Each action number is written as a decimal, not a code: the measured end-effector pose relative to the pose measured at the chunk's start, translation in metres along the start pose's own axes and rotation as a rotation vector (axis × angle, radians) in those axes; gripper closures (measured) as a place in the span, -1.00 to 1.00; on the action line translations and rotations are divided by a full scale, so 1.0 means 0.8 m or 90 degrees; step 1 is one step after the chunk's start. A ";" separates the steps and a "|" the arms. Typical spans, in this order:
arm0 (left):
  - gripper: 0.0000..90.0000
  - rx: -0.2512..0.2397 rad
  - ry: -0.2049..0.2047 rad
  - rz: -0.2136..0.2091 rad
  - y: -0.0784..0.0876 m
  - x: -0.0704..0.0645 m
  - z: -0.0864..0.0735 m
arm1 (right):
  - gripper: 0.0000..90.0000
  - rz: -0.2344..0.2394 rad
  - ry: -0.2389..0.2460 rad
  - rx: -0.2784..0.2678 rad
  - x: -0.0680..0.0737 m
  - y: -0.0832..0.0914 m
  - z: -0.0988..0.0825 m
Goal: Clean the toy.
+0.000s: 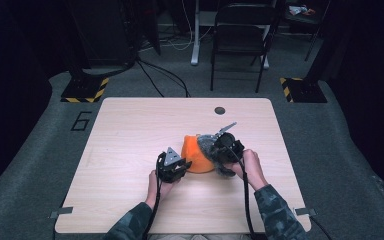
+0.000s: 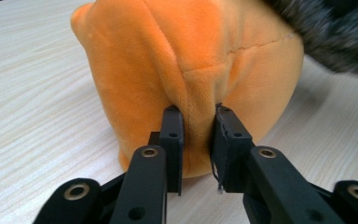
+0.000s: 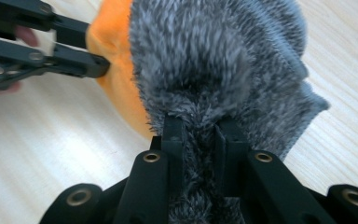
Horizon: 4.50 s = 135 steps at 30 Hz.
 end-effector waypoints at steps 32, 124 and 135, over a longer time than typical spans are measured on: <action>0.86 -0.002 0.008 0.014 0.004 -0.003 0.008 | 0.70 -0.021 0.007 -0.066 0.000 0.022 0.023; 0.86 0.006 -0.025 -0.011 -0.003 -0.012 0.003 | 0.69 -0.059 -0.058 0.074 -0.055 -0.043 -0.042; 0.85 0.002 -0.012 -0.014 -0.003 -0.008 0.002 | 0.69 -0.070 -0.070 0.097 -0.069 -0.057 -0.056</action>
Point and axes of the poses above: each handheld gripper's, and its own axes: y roughly backward along the jaws, z roughly out of its top, x roughly to its left, the point moved 9 cm from there along -y, roughly forward along the jaws, and after that the axes turned 1 degree about z, right-handed, at the moved point
